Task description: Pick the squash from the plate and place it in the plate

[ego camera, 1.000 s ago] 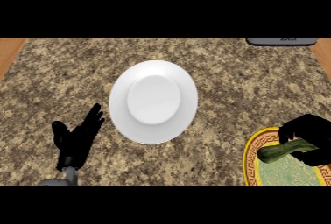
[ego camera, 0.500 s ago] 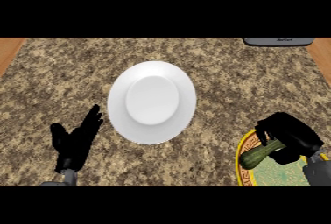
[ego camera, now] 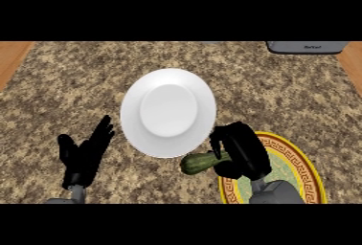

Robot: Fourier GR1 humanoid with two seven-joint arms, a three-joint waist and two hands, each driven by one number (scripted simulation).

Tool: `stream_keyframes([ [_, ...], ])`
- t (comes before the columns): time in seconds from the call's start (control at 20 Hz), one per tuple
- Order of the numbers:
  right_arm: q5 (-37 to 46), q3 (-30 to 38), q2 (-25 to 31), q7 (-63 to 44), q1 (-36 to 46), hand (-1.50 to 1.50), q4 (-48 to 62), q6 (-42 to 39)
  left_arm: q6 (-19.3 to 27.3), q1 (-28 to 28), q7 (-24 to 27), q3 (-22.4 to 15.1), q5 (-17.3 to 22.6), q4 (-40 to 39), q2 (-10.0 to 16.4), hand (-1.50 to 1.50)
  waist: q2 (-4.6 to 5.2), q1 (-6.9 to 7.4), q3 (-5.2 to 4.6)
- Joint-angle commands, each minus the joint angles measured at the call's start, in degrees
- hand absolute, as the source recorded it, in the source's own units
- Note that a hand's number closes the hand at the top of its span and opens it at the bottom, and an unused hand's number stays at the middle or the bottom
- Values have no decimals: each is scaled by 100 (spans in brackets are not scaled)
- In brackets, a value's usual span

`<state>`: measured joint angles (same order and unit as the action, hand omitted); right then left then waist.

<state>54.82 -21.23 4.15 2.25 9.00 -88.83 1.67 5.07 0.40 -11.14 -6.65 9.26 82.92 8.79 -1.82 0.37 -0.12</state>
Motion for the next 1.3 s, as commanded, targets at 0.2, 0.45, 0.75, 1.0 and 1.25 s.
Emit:
stream_keyframes([
  [0.2,42,-1131,-407,-2220,-135,150,-750,1885,-36,51,-113,-35,5,-112,7,0,41,46,12],
  [0.45,303,-1848,-412,-3611,-95,150,-847,3255,16,-37,-129,-71,-17,-159,-83,0,125,76,4],
  [0.75,1239,-2376,-414,-5179,665,150,-413,4514,93,-146,-118,-147,-146,-223,-145,0,171,120,-11],
  [1.0,2242,-2126,-414,-6277,1268,150,443,5057,-148,-35,-186,-12,46,-84,51,0,182,171,1],
  [1.25,2346,-1862,-414,-7131,2454,150,1553,5317,38,-171,-131,-237,-159,-271,-255,0,242,269,10],
])
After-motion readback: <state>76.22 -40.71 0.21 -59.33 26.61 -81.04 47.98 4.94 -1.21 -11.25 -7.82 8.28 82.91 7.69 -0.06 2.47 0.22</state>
